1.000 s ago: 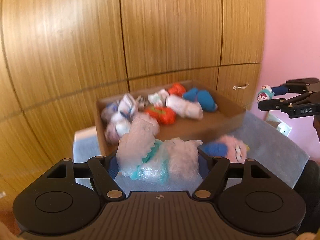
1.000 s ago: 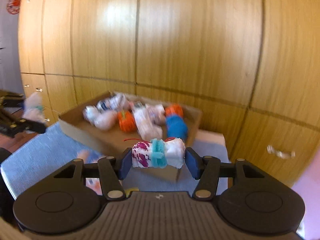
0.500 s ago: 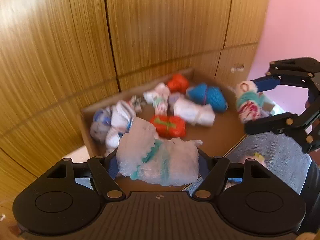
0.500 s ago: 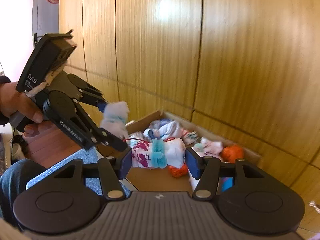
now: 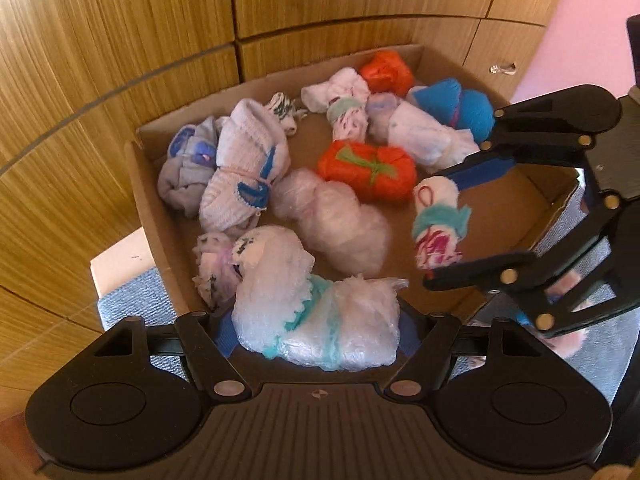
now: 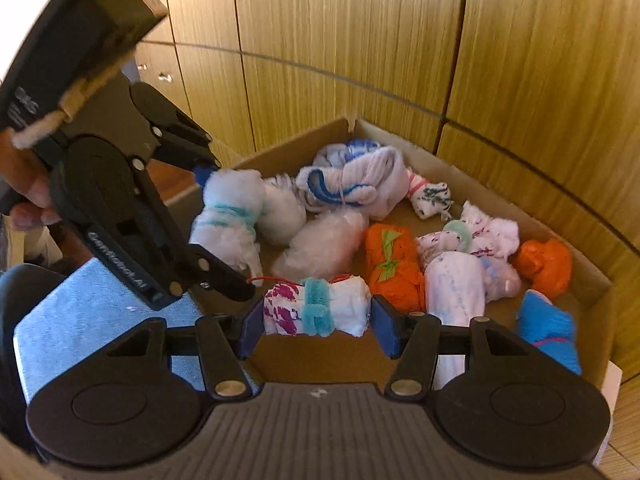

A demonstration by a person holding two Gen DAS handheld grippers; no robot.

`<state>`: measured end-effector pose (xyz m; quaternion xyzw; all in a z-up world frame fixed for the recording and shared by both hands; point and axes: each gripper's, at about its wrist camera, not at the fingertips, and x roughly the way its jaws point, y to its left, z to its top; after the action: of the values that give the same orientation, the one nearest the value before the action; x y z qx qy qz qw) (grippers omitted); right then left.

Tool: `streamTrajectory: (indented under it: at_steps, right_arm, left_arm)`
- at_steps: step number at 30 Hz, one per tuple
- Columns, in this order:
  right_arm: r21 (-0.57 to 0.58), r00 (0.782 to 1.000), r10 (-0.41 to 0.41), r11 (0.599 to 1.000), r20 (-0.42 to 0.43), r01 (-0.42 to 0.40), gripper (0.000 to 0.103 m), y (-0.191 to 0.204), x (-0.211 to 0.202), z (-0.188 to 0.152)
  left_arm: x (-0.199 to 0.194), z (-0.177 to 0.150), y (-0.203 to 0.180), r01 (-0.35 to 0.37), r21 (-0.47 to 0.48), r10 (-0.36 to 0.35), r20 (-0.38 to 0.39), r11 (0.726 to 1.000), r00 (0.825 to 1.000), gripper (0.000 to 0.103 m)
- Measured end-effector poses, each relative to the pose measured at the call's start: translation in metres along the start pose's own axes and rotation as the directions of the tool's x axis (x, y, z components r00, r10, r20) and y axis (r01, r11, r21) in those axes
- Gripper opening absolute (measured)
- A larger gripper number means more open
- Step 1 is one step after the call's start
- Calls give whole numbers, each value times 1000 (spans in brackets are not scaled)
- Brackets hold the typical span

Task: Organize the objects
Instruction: 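Carry both socks into the tray and open both grippers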

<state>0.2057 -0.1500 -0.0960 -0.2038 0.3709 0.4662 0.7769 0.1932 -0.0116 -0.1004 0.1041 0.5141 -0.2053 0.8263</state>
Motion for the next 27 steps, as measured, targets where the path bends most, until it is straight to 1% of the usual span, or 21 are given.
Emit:
streamTrajectory:
  at_steps: [2, 4, 6, 10, 16, 27]
  right_arm:
    - [-4, 1000, 4, 1000, -16, -4, 53, 0, 7, 2]
    - [-13, 999, 10, 1000, -31, -10, 53, 1, 12, 4]
    - [-43, 999, 2, 999, -47, -4, 53, 4, 16, 4]
    - [-103, 998, -8, 995, -62, 1, 53, 9, 22, 2]
    - [-122, 998, -11, 993, -58, 4, 53, 7, 19, 3]
    - [-115, 998, -15, 993, -64, 7, 53, 6, 20, 0]
  left_arm:
    - [-1, 0, -2, 3, 7, -3, -5, 1000, 1000, 79]
    - [2, 1, -6, -11, 26, 11, -9, 1000, 1000, 78]
    - [2, 0, -9, -17, 47, 17, -10, 999, 1000, 78]
    - [5, -2, -21, -63, 131, 67, -25, 989, 997, 78]
    - [5, -1, -21, -80, 140, 84, -25, 987, 996, 77]
    - [9, 3, -23, -89, 116, 92, -22, 989, 996, 77]
